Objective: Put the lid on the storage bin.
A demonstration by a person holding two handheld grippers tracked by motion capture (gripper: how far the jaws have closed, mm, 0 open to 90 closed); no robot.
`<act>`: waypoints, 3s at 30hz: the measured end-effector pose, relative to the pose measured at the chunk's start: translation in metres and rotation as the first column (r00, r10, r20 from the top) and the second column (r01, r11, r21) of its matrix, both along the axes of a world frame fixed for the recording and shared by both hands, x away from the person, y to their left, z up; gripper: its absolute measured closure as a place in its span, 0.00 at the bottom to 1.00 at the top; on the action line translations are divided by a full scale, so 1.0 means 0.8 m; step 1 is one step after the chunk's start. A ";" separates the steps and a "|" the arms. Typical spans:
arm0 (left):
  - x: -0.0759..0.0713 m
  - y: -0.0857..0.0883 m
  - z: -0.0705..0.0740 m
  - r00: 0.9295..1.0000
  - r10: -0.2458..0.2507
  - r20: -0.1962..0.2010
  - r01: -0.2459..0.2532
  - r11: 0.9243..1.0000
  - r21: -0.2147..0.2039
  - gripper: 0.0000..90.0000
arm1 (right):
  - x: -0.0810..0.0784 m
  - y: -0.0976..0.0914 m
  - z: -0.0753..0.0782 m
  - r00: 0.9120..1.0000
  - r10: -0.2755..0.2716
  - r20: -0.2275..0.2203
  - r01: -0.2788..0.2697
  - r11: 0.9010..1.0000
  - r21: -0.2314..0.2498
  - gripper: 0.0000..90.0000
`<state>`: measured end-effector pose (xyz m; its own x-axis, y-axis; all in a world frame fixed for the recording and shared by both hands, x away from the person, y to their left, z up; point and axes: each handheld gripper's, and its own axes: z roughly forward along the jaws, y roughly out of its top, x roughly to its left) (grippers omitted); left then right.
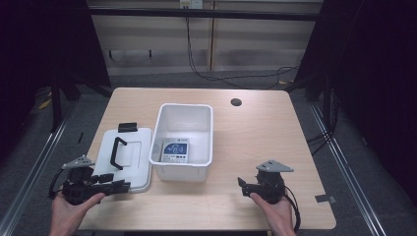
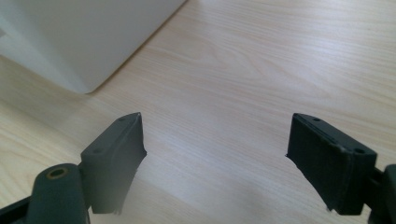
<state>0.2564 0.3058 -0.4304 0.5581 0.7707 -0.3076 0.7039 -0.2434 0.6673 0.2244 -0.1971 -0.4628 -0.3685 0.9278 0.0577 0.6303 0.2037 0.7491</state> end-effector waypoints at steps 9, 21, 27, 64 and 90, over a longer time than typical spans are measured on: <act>-0.001 0.011 0.008 0.999 0.032 -0.028 -0.034 0.996 -0.078 0.62 | -0.005 0.006 0.003 1.000 0.019 0.004 -0.019 1.000 -0.005 0.20; 0.023 0.006 0.028 0.997 0.046 -0.059 -0.045 0.999 0.017 0.55 | -0.011 0.001 0.010 0.999 0.036 0.007 -0.036 0.999 0.028 0.20; 0.037 0.009 0.031 0.995 0.032 -0.090 -0.029 0.999 0.043 0.49 | -0.015 0.002 0.009 1.000 0.031 0.003 -0.031 0.999 0.030 0.20; 0.148 0.002 0.042 0.933 0.234 -0.274 -0.165 0.954 0.251 0.68 | -0.013 0.012 0.003 0.996 0.082 -0.024 -0.081 0.996 0.022 0.20; 0.195 -0.030 0.015 0.841 0.364 -0.400 -0.182 0.887 0.424 0.81 | -0.014 0.019 -0.001 0.991 0.120 -0.058 -0.119 0.993 0.020 0.20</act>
